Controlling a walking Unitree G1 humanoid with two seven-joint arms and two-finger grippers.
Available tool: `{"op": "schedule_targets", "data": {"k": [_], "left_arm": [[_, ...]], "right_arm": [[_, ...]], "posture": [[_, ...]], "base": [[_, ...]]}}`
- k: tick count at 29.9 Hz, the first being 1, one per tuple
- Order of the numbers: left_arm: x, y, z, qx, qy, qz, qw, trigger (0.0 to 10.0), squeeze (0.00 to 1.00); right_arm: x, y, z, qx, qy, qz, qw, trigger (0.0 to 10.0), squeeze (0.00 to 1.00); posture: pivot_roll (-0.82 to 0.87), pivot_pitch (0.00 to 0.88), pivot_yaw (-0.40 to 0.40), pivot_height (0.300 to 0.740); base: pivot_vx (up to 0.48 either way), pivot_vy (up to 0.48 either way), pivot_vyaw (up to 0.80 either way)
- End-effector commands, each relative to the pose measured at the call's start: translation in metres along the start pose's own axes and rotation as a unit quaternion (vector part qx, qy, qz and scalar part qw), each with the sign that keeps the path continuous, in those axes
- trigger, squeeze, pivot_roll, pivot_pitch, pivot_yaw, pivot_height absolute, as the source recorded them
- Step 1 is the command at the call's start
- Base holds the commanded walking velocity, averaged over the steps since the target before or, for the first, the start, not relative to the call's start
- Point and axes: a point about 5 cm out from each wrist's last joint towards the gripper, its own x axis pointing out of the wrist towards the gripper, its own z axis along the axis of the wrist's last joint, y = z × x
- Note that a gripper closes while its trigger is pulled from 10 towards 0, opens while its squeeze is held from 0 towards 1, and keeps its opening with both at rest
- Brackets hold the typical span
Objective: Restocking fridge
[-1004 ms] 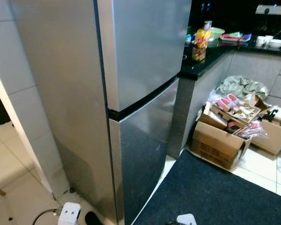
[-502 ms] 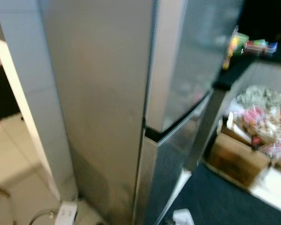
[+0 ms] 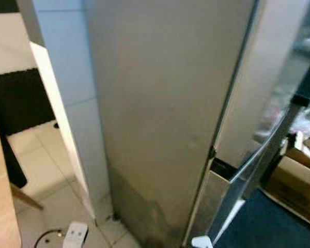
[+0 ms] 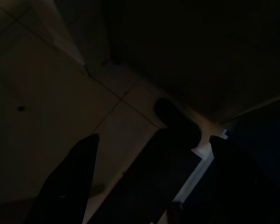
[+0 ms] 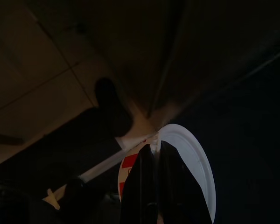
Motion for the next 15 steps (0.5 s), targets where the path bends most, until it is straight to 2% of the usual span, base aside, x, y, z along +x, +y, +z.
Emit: {"op": "schedule_targets", "data": {"k": [1, 15], "left_arm": [[-0.0004, -0.0033, -0.0027, 0.0, 0.005, -0.008, 1.0, 10.0, 0.0], [-0.0004, -0.0007, -0.0011, 0.003, -0.001, -0.001, 1.0, 10.0, 0.0]], "right_arm": [[-0.0021, -0.0045, -0.0059, 0.001, 0.007, -0.007, 1.0, 10.0, 0.0], [-0.0019, -0.0045, -0.0051, 0.001, 0.007, -0.007, 1.0, 10.0, 0.0]], "posture": [[-0.06, 0.081, 0.021, 0.74], [-0.06, 0.085, 0.02, 0.74]], "base": [[0.0, 0.0, 0.0], [0.0, 0.0, 0.0]]}}
